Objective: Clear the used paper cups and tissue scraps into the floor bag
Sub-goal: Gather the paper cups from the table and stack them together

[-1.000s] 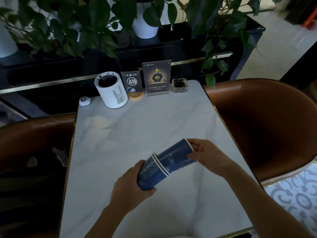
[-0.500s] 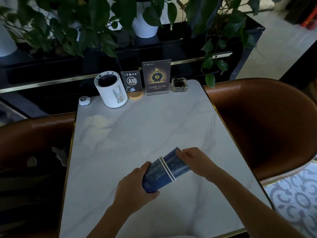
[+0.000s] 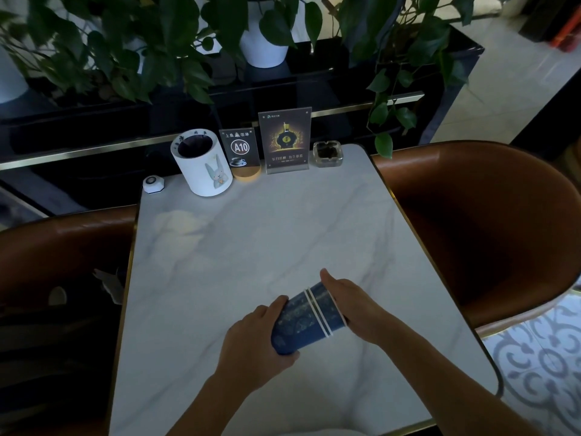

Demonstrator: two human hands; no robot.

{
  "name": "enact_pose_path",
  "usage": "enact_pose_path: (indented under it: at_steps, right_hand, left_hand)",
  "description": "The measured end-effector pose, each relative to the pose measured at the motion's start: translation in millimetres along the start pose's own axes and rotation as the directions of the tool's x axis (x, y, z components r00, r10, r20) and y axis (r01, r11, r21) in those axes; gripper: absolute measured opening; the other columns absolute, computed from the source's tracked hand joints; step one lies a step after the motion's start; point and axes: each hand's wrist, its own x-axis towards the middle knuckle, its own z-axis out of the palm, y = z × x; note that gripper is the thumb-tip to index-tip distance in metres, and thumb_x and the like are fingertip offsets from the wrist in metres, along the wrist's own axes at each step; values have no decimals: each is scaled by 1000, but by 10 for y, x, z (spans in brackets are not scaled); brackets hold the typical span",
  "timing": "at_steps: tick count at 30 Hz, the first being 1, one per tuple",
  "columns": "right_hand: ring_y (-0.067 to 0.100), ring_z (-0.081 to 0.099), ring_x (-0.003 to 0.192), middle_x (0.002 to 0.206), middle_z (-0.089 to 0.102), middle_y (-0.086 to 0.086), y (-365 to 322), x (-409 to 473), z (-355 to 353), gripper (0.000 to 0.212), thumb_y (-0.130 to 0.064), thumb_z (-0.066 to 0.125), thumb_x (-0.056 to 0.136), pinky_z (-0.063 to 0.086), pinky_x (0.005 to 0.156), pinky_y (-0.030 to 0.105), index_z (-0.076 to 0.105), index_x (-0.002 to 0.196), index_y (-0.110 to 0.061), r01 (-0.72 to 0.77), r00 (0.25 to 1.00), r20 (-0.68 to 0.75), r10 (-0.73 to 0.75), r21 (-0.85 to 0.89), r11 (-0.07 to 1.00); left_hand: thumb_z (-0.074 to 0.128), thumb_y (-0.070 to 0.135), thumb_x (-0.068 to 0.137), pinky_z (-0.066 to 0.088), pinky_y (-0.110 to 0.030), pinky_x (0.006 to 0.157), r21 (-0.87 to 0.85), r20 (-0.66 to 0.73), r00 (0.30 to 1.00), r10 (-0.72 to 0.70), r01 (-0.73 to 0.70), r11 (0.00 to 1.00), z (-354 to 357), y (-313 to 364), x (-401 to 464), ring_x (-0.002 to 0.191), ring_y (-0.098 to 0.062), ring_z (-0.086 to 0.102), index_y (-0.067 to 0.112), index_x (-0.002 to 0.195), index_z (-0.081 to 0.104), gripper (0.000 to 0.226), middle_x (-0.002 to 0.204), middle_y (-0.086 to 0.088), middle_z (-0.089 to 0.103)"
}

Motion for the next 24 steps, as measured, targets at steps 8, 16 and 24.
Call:
enact_pose_path:
  at_steps: [8, 16, 24]
  right_hand:
    - [21, 66, 86, 95, 67, 7, 41, -37, 113, 53, -59, 36, 94, 53, 78, 33, 63, 99, -13, -6, 1000, -3, 6, 33, 999]
    - [11, 59, 70, 73, 61, -1, 48, -145, 253, 46, -49, 39, 95, 45, 60, 23, 57, 70, -15, 110, 980, -164, -109, -8, 994]
    - [2, 59, 89, 98, 61, -16, 238, -280, 281, 37, -58, 51, 76, 46, 73, 12, 55, 100, -30, 443, 797, -269, -541, -349, 826]
  left_hand:
    - [66, 71, 60, 50, -18, 77, -34, -13, 1000, -3, 2, 999, 28, 72, 4, 93, -6, 66, 33, 140, 42, 91, 115, 13, 66]
    - [69, 69, 57, 50, -19, 71, -25, -47, 998, -38, 37, 999, 35, 137, -16, 85, -8, 68, 32, 135, 48, 89, 107, 13, 70]
    - [67, 73, 56, 44, -13, 71, -53, -29, 995, -95, 93, 994, -3, 118, -133, 89, -7, 67, 36, 138, 43, 93, 112, 17, 67]
